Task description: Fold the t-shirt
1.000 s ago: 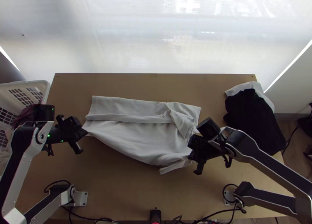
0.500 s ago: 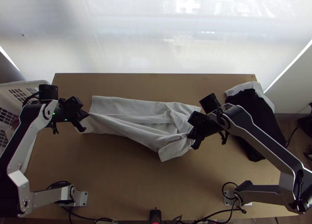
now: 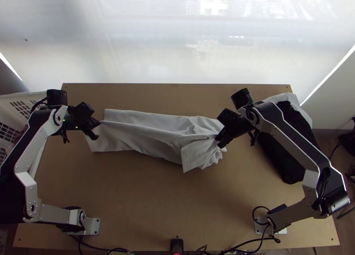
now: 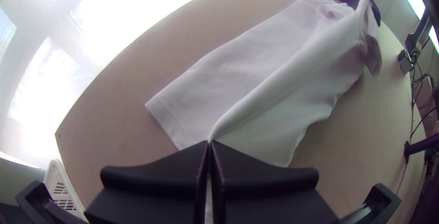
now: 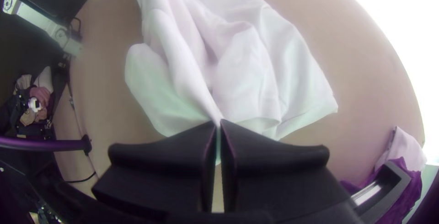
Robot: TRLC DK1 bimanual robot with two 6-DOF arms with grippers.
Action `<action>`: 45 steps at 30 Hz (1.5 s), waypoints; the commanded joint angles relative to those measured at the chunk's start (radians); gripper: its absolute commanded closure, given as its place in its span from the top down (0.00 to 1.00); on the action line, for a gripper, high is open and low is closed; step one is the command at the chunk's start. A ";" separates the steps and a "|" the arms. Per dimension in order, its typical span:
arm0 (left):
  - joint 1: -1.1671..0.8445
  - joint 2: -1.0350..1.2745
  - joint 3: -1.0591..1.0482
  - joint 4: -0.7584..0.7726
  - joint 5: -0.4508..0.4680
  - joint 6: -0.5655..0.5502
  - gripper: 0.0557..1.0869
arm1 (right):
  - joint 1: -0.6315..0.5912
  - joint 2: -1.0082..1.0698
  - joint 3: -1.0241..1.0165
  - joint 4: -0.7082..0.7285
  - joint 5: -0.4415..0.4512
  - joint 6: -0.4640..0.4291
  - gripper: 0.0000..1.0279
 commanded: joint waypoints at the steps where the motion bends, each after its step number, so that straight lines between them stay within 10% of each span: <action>1: -0.017 0.062 0.030 0.020 -0.003 -0.011 0.04 | -0.050 0.085 0.081 0.000 0.001 0.015 0.03; 45: -0.102 0.307 0.111 0.175 -0.075 -0.049 0.05 | -0.139 0.406 0.277 0.086 0.022 0.080 0.03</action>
